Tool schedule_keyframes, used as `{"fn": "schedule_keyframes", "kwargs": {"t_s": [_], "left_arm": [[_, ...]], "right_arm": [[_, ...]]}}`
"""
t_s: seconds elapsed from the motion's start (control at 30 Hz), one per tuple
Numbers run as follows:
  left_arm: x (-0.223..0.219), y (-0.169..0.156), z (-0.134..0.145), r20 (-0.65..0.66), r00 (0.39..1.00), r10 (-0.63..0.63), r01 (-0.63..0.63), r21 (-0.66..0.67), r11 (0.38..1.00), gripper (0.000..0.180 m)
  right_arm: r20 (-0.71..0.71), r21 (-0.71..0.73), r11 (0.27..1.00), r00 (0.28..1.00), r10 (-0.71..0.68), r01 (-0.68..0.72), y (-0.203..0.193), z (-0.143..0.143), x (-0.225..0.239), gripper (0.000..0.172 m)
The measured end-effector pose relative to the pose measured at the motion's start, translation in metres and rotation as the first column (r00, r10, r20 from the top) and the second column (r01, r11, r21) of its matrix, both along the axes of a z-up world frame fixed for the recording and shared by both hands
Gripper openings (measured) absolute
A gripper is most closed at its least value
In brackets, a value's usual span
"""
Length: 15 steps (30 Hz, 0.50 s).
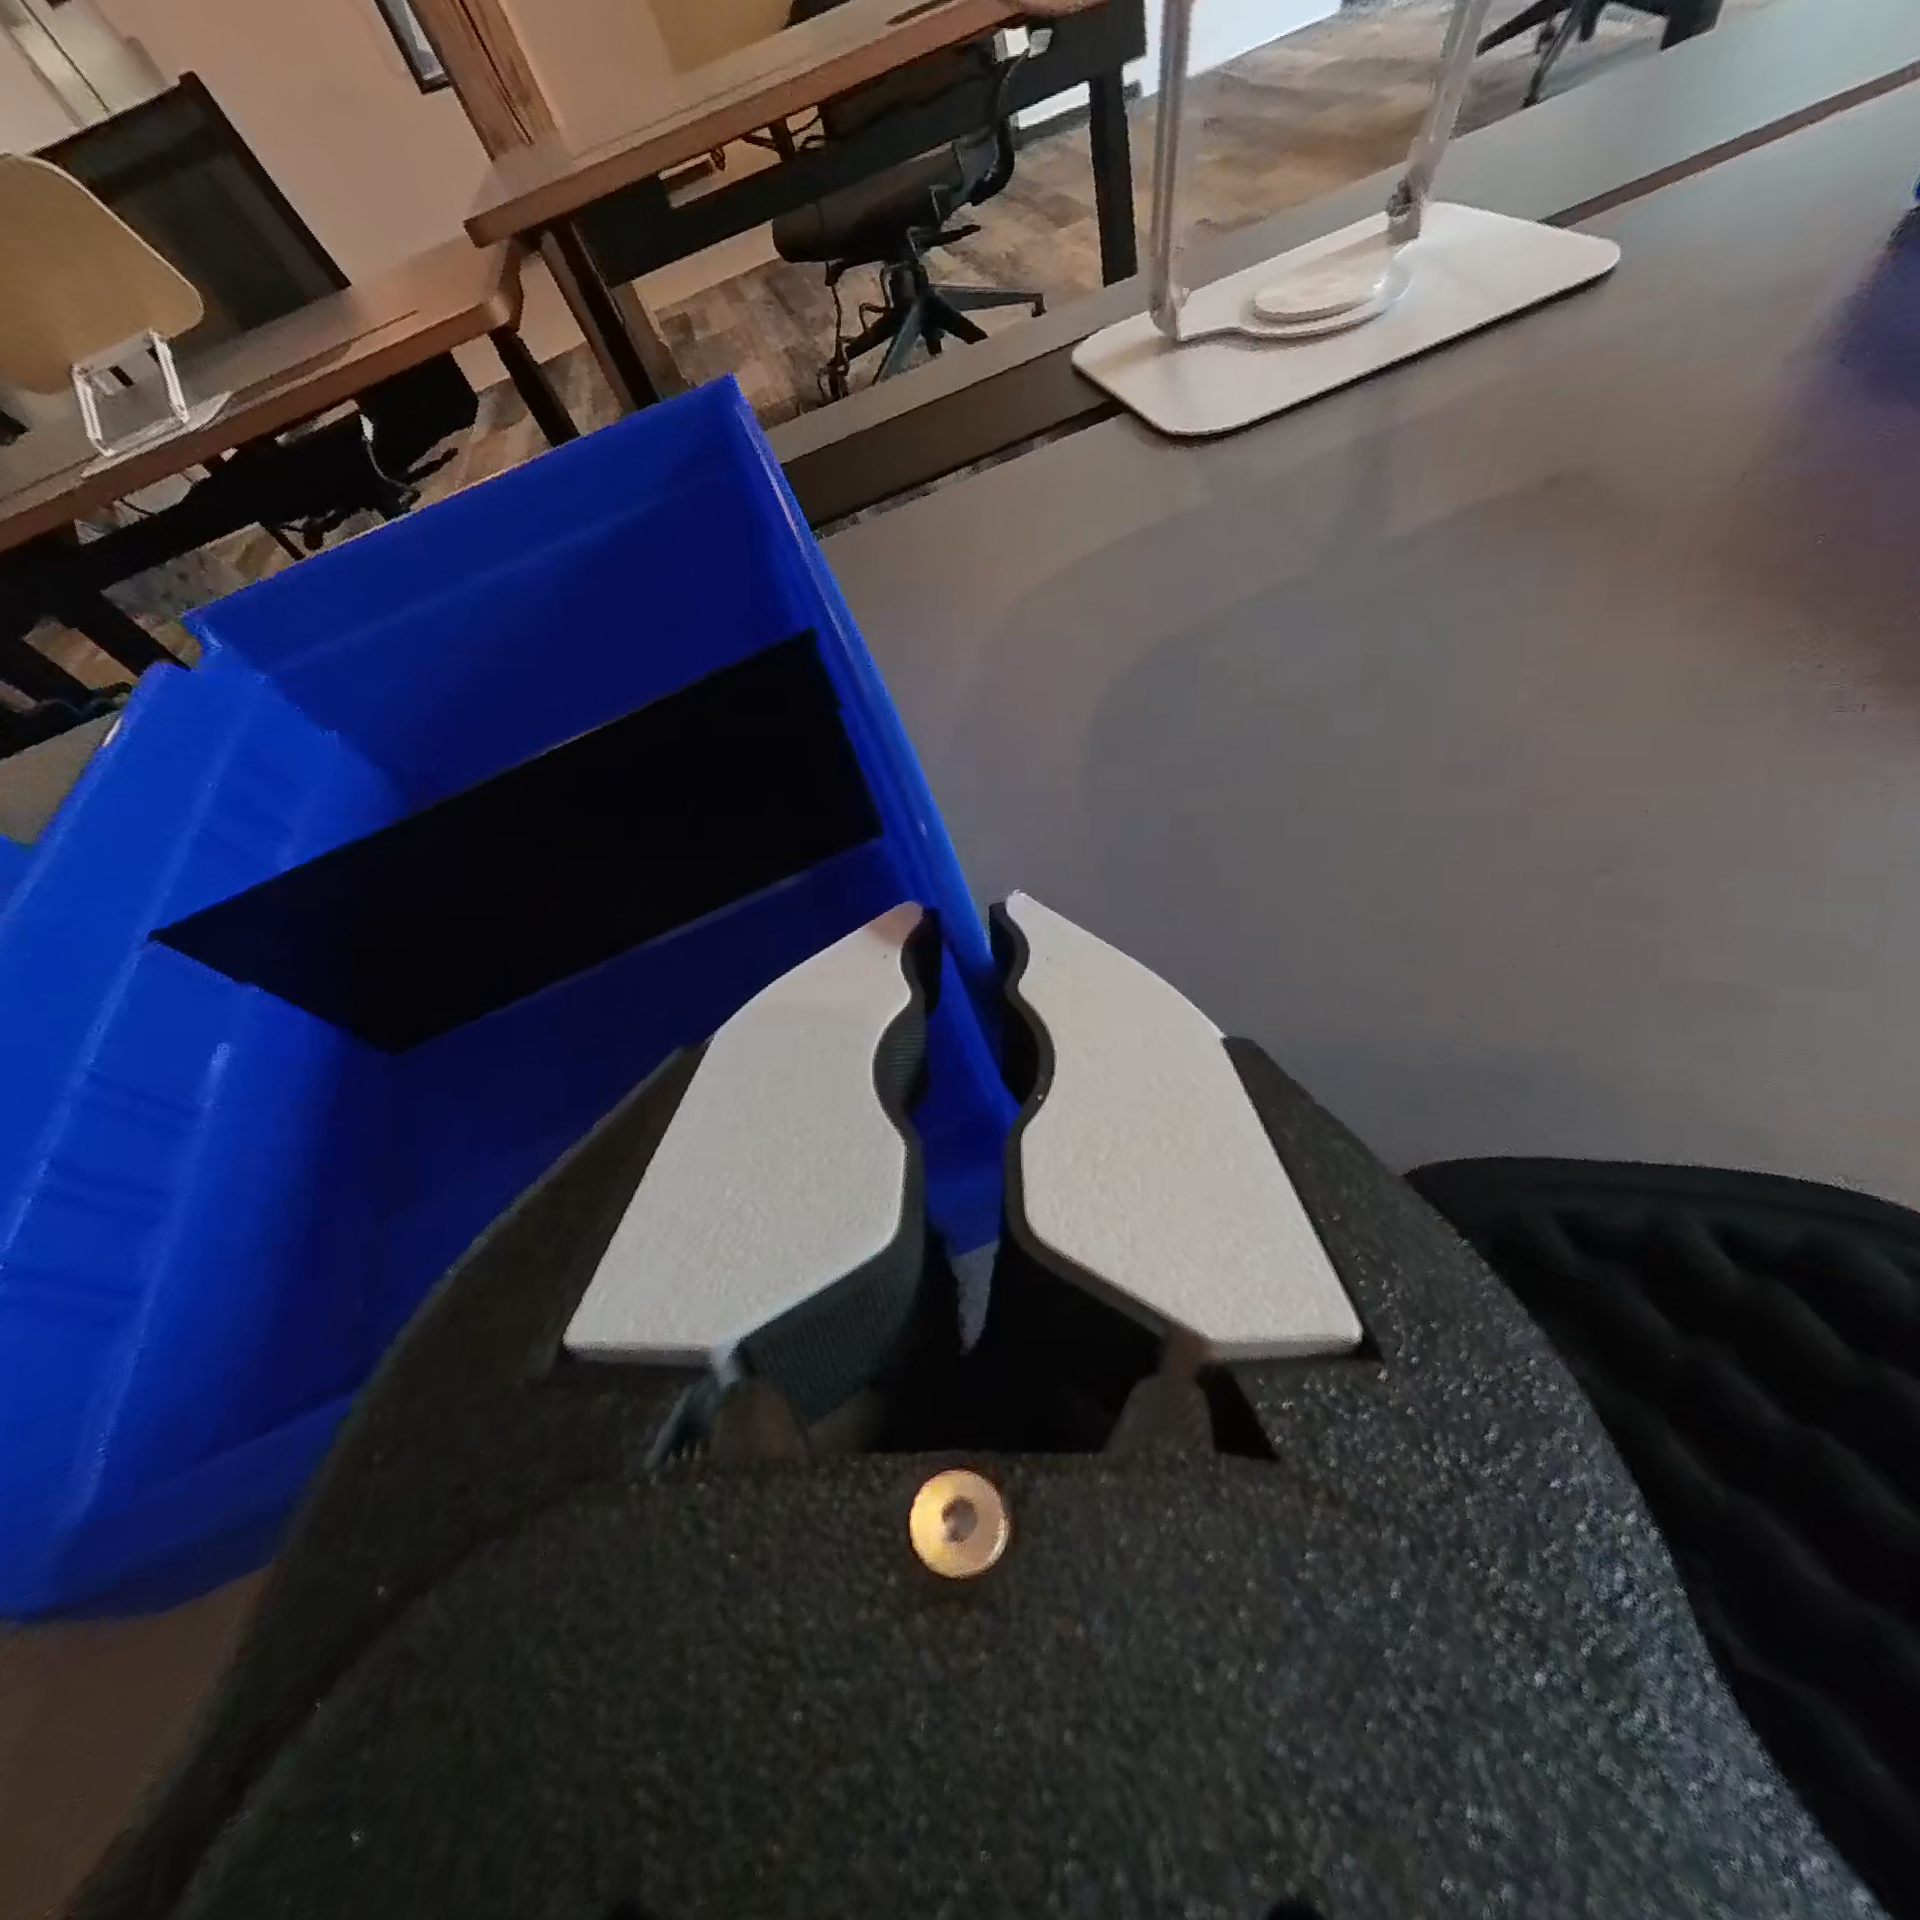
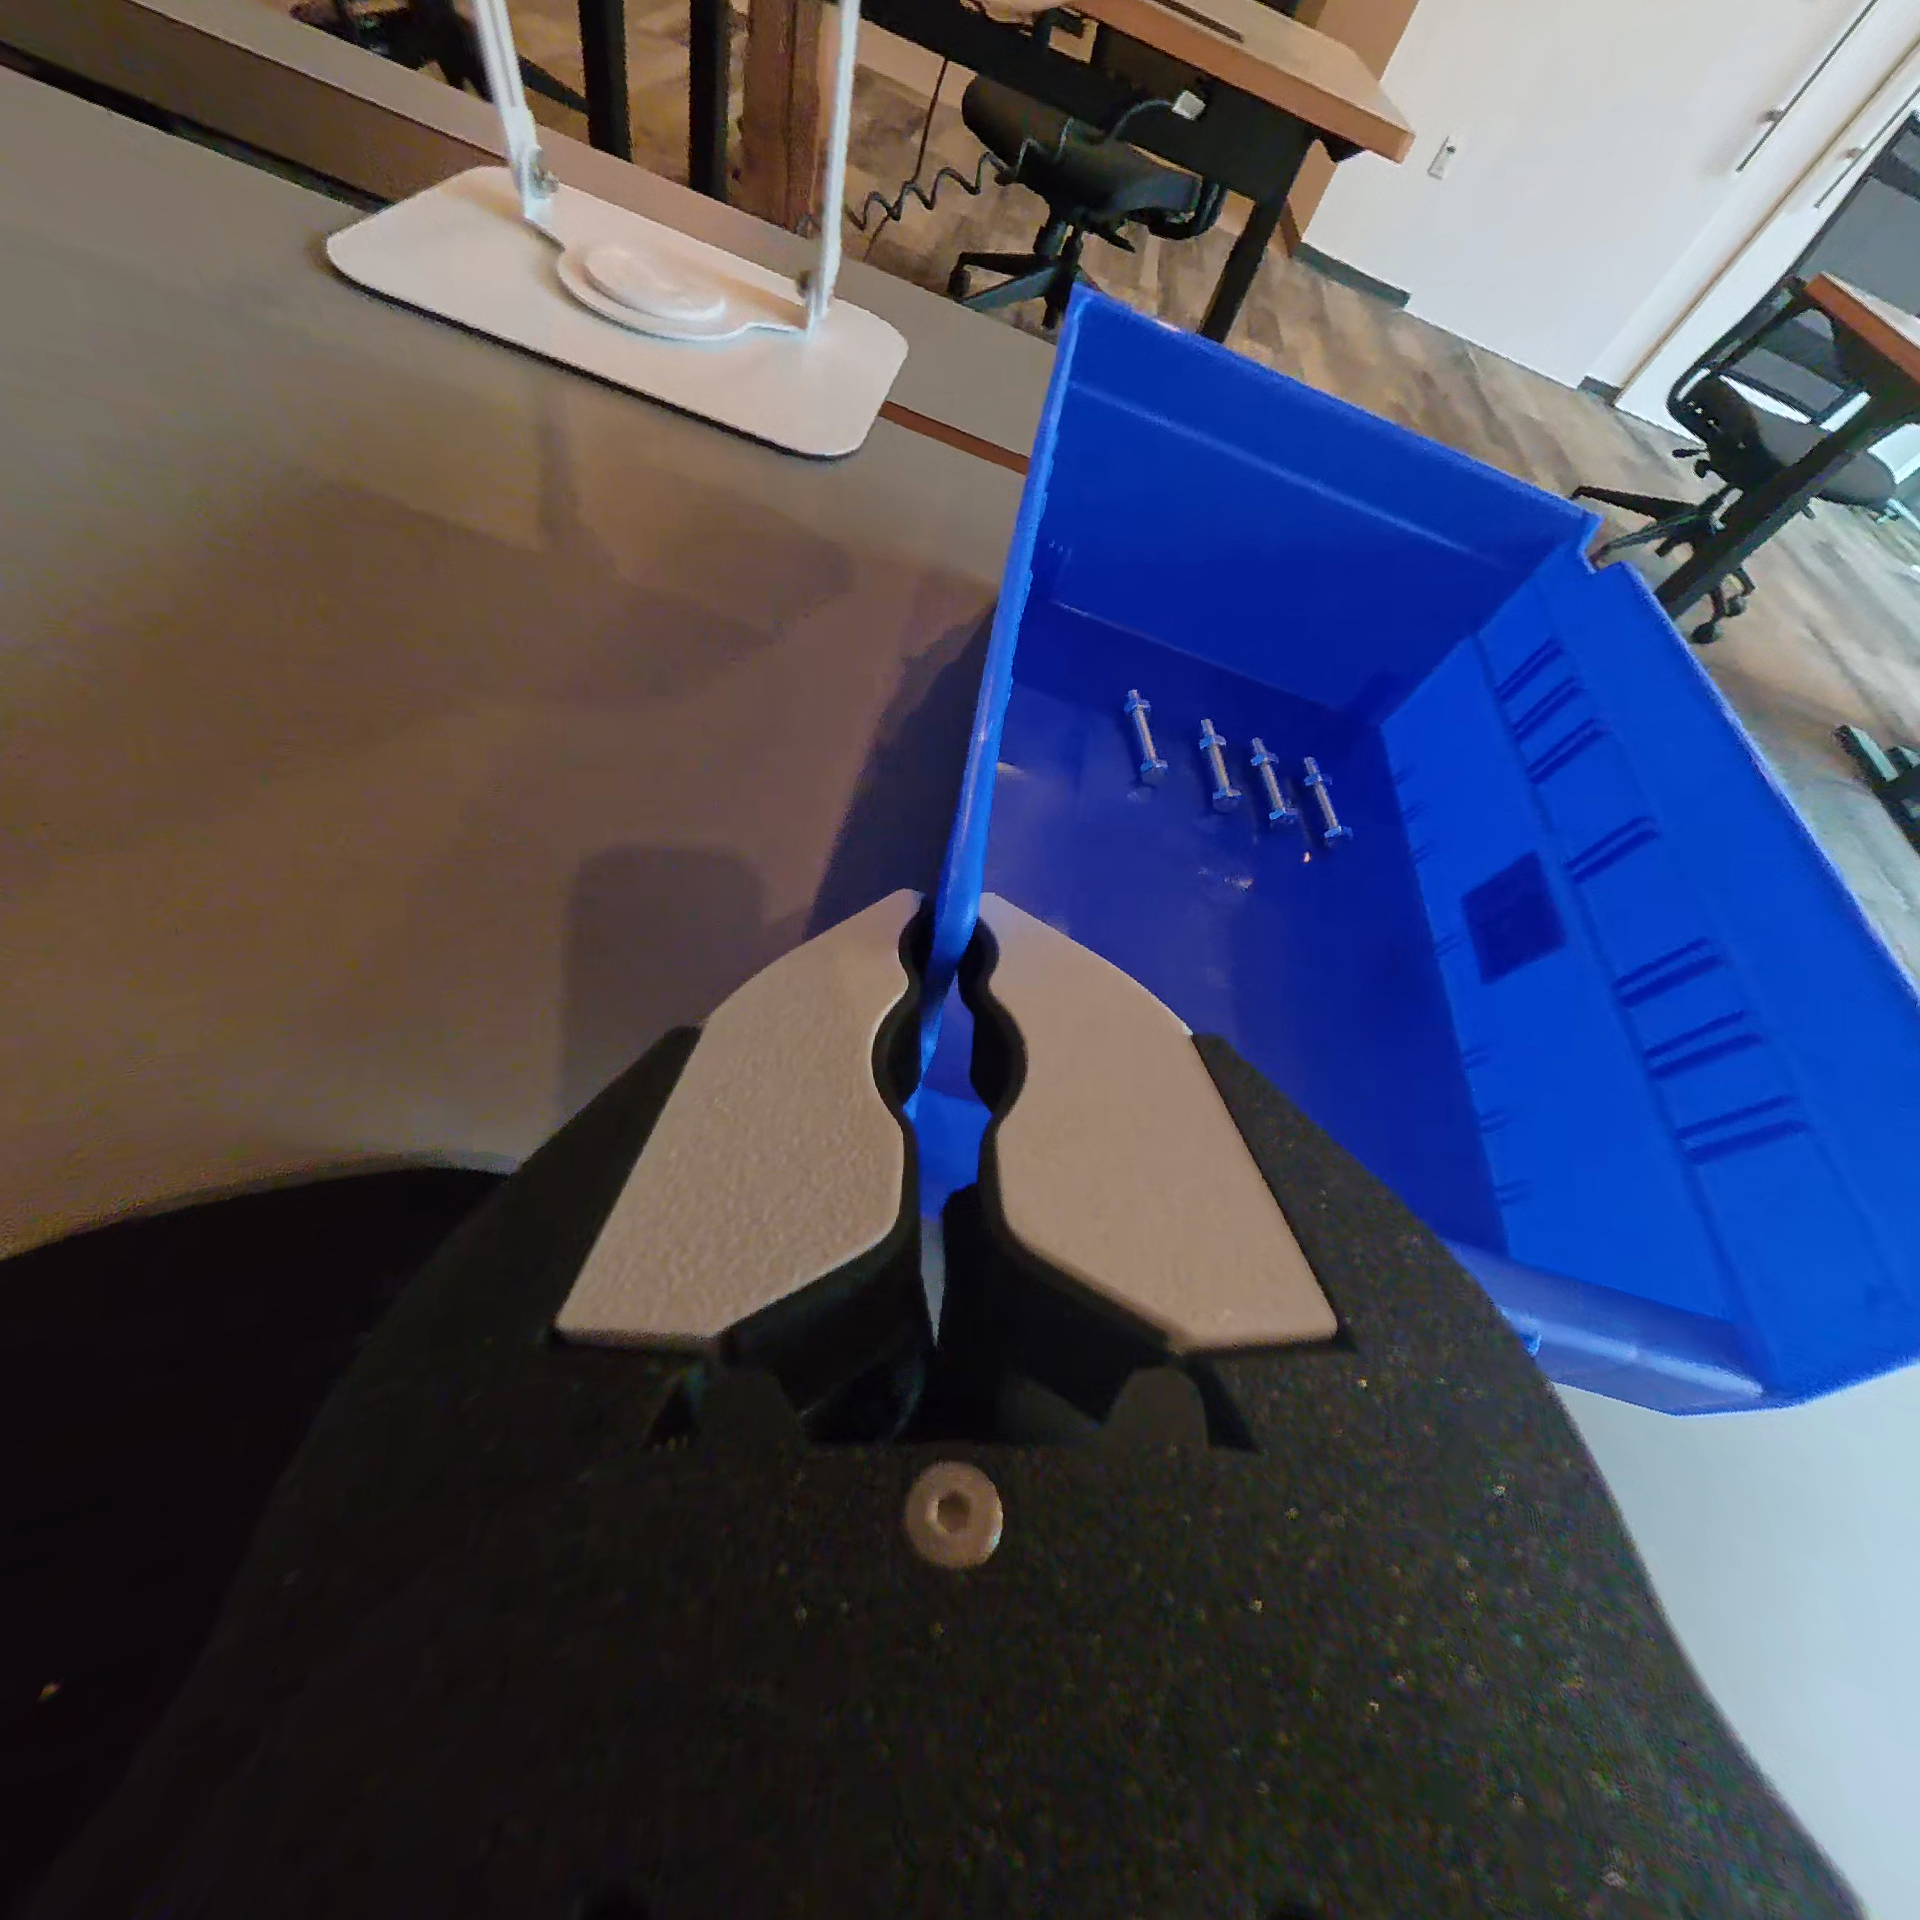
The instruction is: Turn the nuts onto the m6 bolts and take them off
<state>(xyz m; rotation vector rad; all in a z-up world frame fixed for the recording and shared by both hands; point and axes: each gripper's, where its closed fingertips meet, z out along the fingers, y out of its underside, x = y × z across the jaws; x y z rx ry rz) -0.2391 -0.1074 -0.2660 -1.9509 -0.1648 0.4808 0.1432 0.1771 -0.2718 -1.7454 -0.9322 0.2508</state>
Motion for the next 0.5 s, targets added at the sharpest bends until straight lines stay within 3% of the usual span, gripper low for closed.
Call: {"fn": "schedule_keyframes", "kwargs": {"t_s": [0.5], "left_arm": [[0.066,0.046,0.000,-0.048,0.990,-0.132,0.129,-0.058,0.990,0.011]], "right_arm": [[-0.007,-0.009,0.993,0.993,0.117,-0.117,-0.049,0.006,-0.056,0.003]]}}
